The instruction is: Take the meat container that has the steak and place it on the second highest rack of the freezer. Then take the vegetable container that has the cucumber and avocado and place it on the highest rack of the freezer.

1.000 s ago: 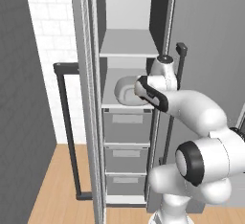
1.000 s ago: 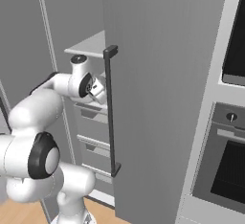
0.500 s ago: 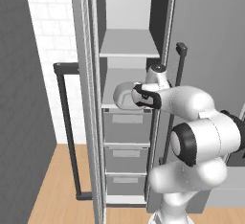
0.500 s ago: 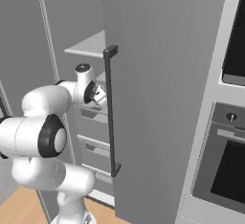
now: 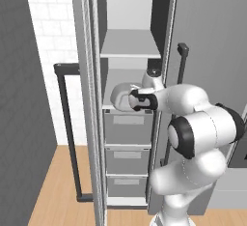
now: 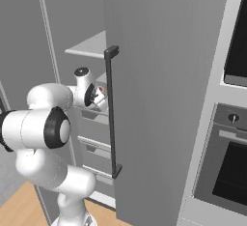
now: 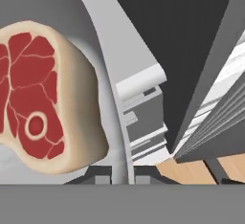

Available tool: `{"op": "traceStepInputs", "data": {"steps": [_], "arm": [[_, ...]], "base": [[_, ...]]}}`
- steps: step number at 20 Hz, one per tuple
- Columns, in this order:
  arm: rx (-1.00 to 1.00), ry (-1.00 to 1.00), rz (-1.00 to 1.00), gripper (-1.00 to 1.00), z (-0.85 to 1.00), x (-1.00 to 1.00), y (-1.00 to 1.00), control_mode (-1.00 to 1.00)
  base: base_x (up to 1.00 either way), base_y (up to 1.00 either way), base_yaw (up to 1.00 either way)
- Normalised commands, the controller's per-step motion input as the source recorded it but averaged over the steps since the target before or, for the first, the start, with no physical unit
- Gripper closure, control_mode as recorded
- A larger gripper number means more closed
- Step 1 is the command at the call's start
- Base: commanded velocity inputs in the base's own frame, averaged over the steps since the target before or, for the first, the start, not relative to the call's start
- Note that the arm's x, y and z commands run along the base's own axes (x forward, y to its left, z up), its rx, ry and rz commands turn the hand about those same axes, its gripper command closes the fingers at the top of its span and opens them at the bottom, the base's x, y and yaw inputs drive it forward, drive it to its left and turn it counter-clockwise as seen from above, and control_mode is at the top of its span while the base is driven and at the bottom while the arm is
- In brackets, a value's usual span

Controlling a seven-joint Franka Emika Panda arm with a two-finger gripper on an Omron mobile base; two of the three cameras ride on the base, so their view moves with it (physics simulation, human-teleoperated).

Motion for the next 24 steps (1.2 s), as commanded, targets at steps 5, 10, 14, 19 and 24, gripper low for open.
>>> {"op": "traceStepInputs", "data": {"steps": [5, 10, 14, 19, 24], "arm": [[0.00, 0.00, -0.04, 1.00, 0.00, 0.46, 0.02, -1.00], [0.00, -0.02, -0.06, 1.00, 0.00, 0.46, 0.11, -1.00], [0.00, -0.04, -0.07, 1.00, 0.00, 0.47, 0.01, -1.00], [0.00, 0.00, -0.04, 1.00, -0.05, 0.46, 0.00, -1.00], [0.00, 0.00, -0.01, 1.00, -0.33, 0.26, 0.00, -1.00]], "base": [[0.00, 0.00, 0.00], [0.00, 0.00, 0.00], [0.00, 0.00, 0.00], [0.00, 0.00, 0.00], [0.00, 0.00, 0.00]]}}
